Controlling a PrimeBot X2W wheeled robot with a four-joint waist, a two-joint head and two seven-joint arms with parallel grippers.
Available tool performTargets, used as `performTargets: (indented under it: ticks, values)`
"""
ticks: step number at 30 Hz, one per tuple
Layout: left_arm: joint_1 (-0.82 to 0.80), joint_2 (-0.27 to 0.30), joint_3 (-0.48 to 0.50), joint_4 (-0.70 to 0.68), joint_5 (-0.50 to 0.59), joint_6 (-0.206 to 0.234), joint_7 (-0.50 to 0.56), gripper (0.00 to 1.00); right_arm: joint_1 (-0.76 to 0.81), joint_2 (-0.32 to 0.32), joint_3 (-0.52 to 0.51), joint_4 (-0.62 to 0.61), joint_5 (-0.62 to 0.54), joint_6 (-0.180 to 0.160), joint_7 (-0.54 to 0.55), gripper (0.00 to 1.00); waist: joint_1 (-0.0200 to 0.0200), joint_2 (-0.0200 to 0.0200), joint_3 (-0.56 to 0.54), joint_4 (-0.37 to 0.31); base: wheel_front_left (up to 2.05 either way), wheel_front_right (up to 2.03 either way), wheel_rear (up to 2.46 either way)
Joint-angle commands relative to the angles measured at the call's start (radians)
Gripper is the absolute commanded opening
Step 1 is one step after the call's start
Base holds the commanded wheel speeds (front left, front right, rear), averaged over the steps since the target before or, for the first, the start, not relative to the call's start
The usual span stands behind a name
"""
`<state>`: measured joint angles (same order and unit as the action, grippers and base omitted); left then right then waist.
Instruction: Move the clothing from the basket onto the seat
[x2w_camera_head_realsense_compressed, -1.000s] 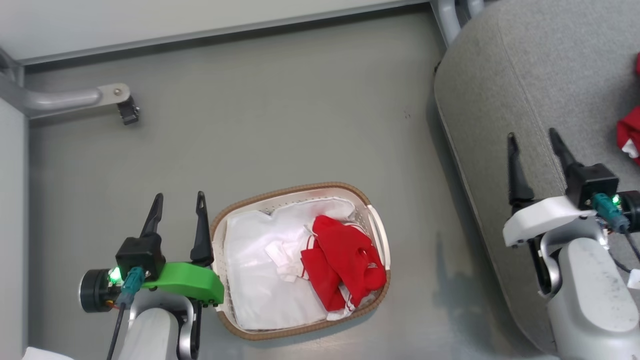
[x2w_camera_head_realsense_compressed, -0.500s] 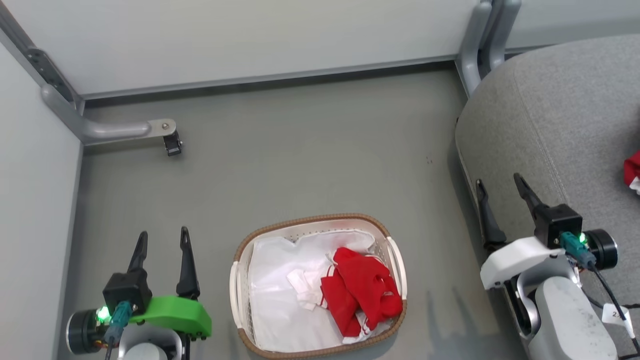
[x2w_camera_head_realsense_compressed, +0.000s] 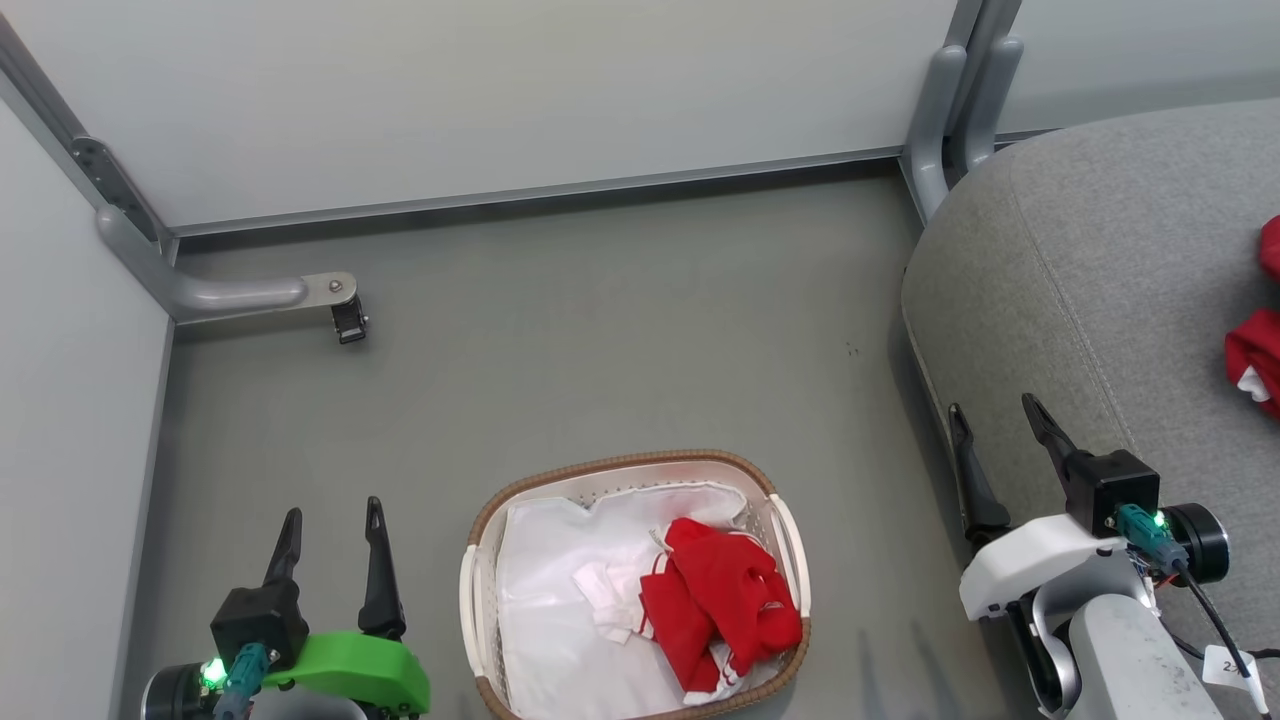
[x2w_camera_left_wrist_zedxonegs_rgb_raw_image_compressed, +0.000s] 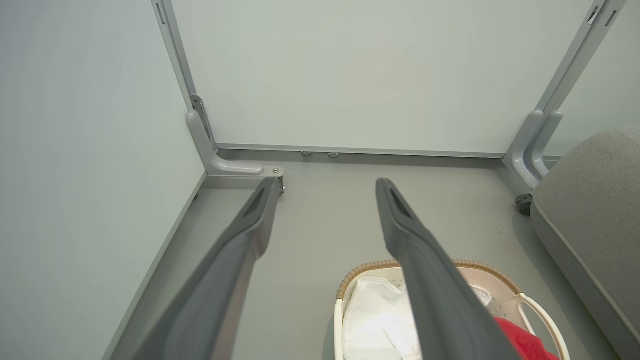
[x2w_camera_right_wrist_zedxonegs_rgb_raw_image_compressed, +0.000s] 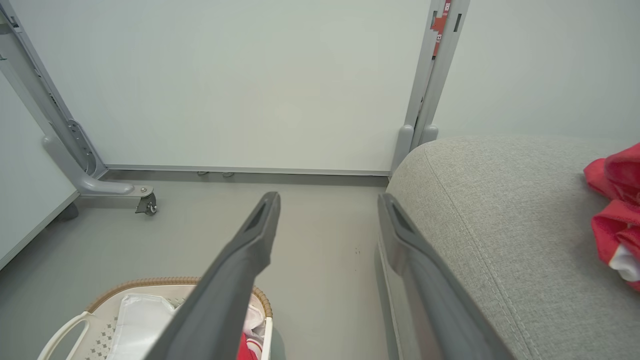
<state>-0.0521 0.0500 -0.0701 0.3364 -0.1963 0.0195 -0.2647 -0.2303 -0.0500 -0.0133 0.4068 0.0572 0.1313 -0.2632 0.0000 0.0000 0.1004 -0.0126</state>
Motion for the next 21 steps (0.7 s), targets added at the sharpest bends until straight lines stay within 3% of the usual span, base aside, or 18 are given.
performTargets:
  ticks: [1,12,21]
  values:
    - [0.001,0.002,-0.003,-0.001,-0.010,0.006,0.001,1.00,0.014,-0.004,0.003,0.001,0.005,-0.001,-0.002,1.00,0.0000,0.0000,0.002,-0.001,0.00,0.00,0.00]
    - [-0.041,0.003,-0.071,0.055,-0.059,-0.017,0.001,1.00,-0.039,-0.004,0.013,-0.021,0.017,-0.001,-0.002,1.00,0.0000,0.0000,0.070,-0.024,0.00,0.00,0.00]
    - [-0.161,0.003,-0.233,0.185,-0.122,-0.050,0.001,1.00,-0.130,-0.003,0.022,-0.070,0.032,-0.001,-0.002,1.00,0.0000,0.0000,0.221,-0.081,0.00,0.00,0.00]
